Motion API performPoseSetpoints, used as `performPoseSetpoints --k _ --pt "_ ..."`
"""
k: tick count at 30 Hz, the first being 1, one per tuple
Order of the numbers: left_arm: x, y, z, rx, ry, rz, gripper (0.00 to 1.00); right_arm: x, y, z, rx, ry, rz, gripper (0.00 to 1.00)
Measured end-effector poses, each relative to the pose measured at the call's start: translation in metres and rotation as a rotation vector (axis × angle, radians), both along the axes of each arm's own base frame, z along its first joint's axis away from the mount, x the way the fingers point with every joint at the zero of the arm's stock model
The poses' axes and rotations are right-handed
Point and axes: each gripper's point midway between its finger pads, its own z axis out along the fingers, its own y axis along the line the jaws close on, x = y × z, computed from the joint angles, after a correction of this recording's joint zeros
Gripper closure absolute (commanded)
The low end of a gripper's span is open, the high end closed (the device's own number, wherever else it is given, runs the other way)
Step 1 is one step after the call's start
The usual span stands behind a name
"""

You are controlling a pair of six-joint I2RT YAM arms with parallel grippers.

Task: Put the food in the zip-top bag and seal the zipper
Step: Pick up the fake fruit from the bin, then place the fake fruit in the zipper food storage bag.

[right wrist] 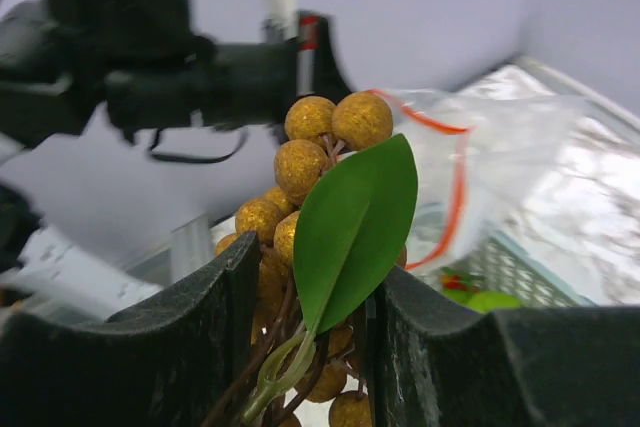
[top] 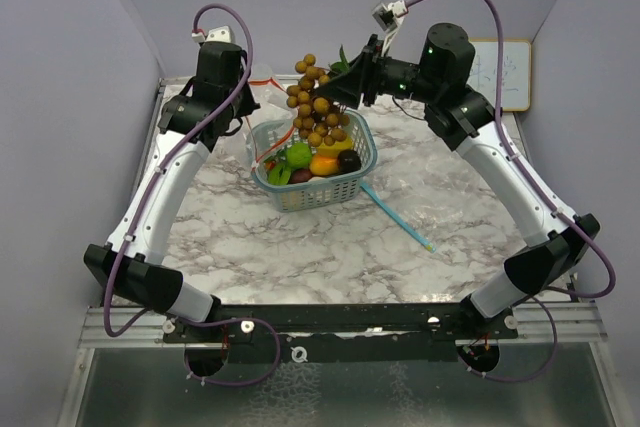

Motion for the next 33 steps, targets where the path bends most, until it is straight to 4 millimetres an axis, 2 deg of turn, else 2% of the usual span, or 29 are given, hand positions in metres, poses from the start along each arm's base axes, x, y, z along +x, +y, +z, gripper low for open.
performPoseSetpoints --k 2,5,9,11,17,20,28,33 --pt "0.003 -0.002 0.004 -0.007 -0.01 -0.003 1.0 -0.017 0.008 0.006 0.042 -0.001 0.106 0.98" --pt "0.004 -0.004 0.011 -0.019 -0.03 -0.009 1.0 -0.038 0.016 0.0 0.078 0.034 0.246 0.98" --pt "0.007 -0.009 0.013 -0.037 -0.048 -0.027 1.0 -0.049 0.021 -0.018 0.097 0.119 0.34 0.98" --pt "0.006 -0.012 0.01 -0.051 -0.05 -0.041 1.0 -0.052 0.025 -0.013 0.129 0.125 0.384 0.97" --pt "0.002 -0.024 0.007 -0.102 -0.072 -0.102 1.0 -0.036 0.039 -0.025 0.161 0.183 0.425 0.97" --pt "-0.001 -0.028 0.008 -0.123 -0.09 -0.125 1.0 -0.025 0.047 -0.041 0.161 0.243 0.428 0.98" --pt "-0.007 -0.037 0.024 -0.177 -0.176 -0.182 1.0 -0.007 0.058 -0.071 0.149 0.368 0.41 0.98" --pt "-0.011 -0.044 0.027 -0.217 -0.196 -0.208 1.0 0.018 0.066 -0.074 0.162 0.403 0.317 0.98"
